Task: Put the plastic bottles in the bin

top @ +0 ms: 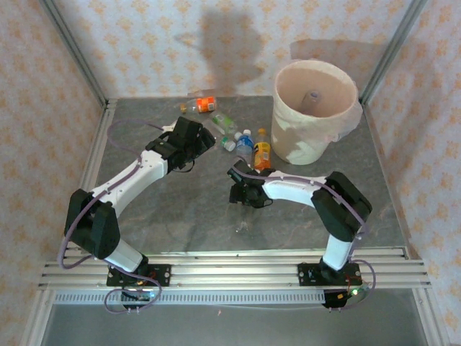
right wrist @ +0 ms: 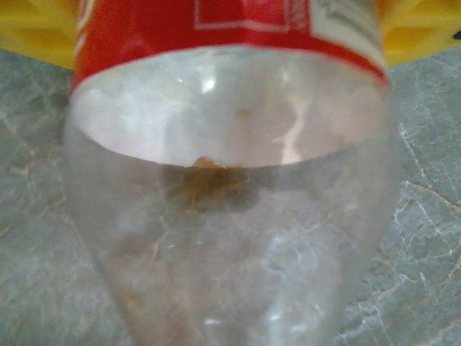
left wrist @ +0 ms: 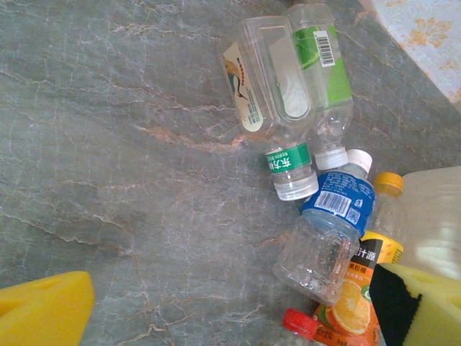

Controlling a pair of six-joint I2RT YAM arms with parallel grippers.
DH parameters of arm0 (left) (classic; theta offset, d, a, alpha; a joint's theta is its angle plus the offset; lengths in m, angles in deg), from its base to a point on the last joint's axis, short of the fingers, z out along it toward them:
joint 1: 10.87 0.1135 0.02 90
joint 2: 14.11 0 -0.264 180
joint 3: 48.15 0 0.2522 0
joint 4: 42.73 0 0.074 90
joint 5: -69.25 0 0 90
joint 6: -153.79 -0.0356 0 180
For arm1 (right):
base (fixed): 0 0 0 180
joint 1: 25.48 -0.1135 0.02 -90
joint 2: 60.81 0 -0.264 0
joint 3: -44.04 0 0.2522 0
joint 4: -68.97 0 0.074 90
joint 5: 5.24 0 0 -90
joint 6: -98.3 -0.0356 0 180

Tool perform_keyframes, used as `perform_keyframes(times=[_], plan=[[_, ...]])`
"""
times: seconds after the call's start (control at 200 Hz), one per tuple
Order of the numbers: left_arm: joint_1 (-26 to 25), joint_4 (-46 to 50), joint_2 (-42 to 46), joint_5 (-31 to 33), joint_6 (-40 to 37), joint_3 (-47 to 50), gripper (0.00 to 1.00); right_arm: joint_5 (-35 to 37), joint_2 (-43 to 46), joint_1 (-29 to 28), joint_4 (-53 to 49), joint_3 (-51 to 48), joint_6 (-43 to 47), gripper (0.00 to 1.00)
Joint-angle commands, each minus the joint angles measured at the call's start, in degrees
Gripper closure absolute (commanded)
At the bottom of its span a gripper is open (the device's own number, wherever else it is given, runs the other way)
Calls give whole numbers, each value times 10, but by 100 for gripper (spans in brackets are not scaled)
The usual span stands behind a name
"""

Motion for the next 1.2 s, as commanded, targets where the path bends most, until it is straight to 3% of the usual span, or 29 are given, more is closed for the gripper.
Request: perform_keyframes(times=[0.0,0.09,0.335,0.445,0.836,1.196], plan=[[7,27,5,0,-16,-10,0,40,1,3,14,16,9,44],[7,30,8,3,-20,-10,0,36,28,-1,41,-2,15,52],[8,17,10,-6,-33,-10,0,13,166,-3,159,-84,57,56],[8,8,9,-11,-32,-9,0,22,236,-2,200,-99,117,59],[8,-5,-2,-37,-20,-15,0,-4,296,59,134,86,313,59],[7,-6,9,-43,-24,-17,0,36,258,135,194,201,437,59]])
